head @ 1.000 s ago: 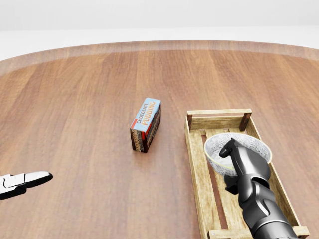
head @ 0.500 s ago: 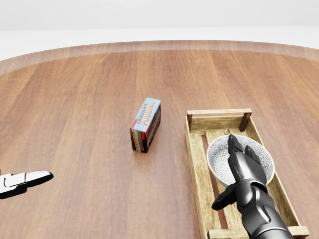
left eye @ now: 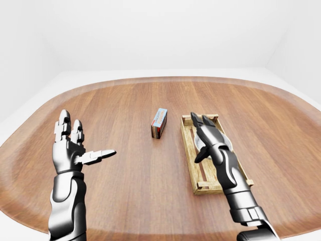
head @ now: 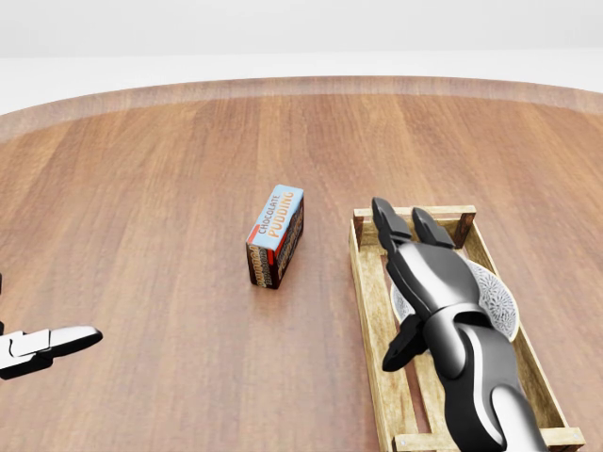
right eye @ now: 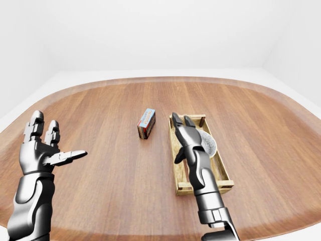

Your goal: Pick up the bowl on the left and put it in the tray.

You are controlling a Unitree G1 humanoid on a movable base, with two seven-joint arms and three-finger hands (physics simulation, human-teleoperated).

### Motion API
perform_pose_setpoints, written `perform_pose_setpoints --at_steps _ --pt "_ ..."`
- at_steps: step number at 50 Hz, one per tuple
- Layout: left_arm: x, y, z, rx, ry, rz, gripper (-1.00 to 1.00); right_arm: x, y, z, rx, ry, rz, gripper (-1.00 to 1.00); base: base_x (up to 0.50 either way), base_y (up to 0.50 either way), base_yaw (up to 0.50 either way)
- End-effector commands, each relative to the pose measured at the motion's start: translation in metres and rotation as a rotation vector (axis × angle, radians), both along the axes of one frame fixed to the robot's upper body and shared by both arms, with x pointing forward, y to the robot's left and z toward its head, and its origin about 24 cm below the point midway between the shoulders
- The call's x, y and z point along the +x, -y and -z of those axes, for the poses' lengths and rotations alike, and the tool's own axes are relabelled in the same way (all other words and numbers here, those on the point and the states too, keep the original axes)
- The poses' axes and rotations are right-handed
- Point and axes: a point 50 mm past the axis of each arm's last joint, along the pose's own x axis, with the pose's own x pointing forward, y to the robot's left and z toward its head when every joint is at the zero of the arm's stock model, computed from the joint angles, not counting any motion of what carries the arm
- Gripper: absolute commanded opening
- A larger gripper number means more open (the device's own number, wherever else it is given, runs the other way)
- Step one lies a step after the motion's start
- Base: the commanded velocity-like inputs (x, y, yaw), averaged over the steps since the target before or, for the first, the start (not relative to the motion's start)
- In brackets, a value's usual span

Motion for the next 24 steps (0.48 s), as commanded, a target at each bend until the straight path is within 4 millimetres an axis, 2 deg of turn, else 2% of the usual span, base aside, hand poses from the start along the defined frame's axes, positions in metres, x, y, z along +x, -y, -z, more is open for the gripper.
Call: perform_pose_setpoints --at_steps 1,8,12,13,19,24 --pt "-0.001 -0.001 -0.001 -0.001 0.003 -0.001 1.0 -0.023 -0.024 -0.057 -0.151 0.111 -0.093 1.0 0.0 0.0 0.0" --pt "-0.002 0.0 -0.001 -0.001 0.006 0.001 1.0 -0.049 -0.042 -0.091 -0.218 0.166 -0.118 1.0 0.0 0.0 0.0" --pt "-0.002 0.0 -0.001 -0.001 0.007 0.0 1.0 -0.052 -0.043 -0.095 -0.237 0.169 -0.102 1.0 0.0 0.0 0.0" --pt "-0.002 0.0 -0.002 -0.001 0.01 0.001 1.0 -0.063 -0.049 -0.107 -0.263 0.192 -0.105 1.0 0.0 0.0 0.0" --pt "-0.004 -0.001 -0.002 -0.001 0.012 0.0 1.0 -0.075 -0.046 -0.123 -0.258 0.272 -0.047 1.0 0.0 0.0 0.0" --pt "-0.004 0.0 -0.002 -0.003 0.011 0.001 1.0 -0.093 -0.052 -0.137 -0.253 0.353 -0.018 1.0 0.0 0.0 0.0"
